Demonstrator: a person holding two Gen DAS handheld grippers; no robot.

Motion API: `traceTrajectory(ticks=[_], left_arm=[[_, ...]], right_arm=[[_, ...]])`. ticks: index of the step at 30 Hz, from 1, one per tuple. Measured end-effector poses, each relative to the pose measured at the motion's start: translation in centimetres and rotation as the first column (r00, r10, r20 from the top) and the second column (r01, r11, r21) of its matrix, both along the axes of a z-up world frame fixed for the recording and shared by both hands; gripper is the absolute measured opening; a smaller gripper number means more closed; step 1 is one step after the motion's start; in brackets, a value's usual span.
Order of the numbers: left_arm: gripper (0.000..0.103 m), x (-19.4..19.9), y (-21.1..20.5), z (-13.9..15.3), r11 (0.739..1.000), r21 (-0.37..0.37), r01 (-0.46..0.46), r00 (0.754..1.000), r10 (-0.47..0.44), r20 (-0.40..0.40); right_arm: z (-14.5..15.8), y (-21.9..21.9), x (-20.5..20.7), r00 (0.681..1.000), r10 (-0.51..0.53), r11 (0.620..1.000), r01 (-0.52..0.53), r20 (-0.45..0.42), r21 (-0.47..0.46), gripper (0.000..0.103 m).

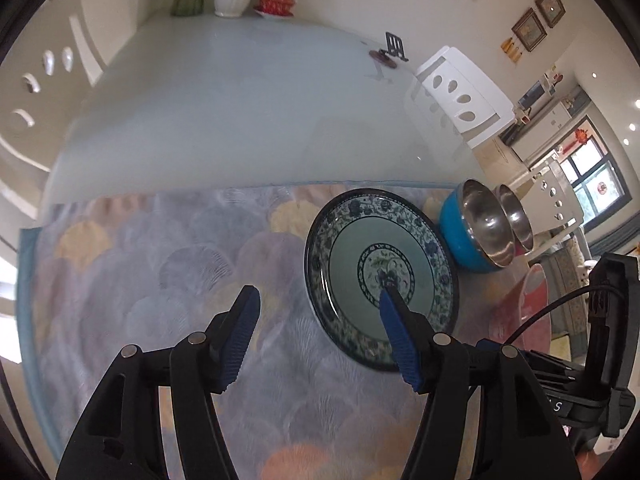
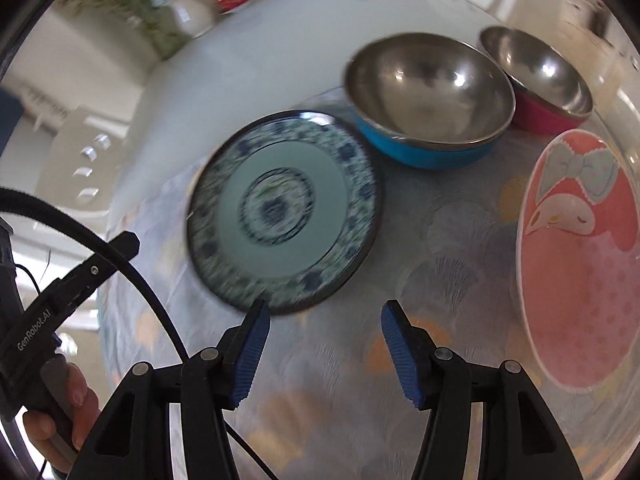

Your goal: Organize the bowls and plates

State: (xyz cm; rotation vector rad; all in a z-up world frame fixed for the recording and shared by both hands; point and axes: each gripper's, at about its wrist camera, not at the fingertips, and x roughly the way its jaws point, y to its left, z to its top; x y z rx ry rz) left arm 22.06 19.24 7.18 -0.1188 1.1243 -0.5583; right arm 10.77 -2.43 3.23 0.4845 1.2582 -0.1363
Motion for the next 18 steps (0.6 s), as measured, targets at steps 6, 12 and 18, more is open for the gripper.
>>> traceTrajectory(ticks=[6, 12, 18], left_arm=[[0.058, 2.7, -1.9, -3.4, 0.999, -0.002, 0.032, 0.998, -0.032, -0.046], [0.043, 3.7, -3.3, -4.6, 0.997, 0.001, 0.076, 0.996, -0.076, -0.044], [0.040, 4.2, -4.3, -4.8, 0.996, -0.006, 0.091, 0.995, -0.091, -0.035]], right_arm=[[-2.7, -1.1, 2.0, 0.998, -0.036, 0.999, 0.036, -0.053, -0.003, 0.056], [-3.3, -0.7, 3.1, 0.999, -0.002, 0.998, 0.001, -0.034, -0.056, 0.056], [-3.4, -0.4, 3.7, 0.998, 0.061, 0.992, -0.063, -0.017, -0.108, 0.056]])
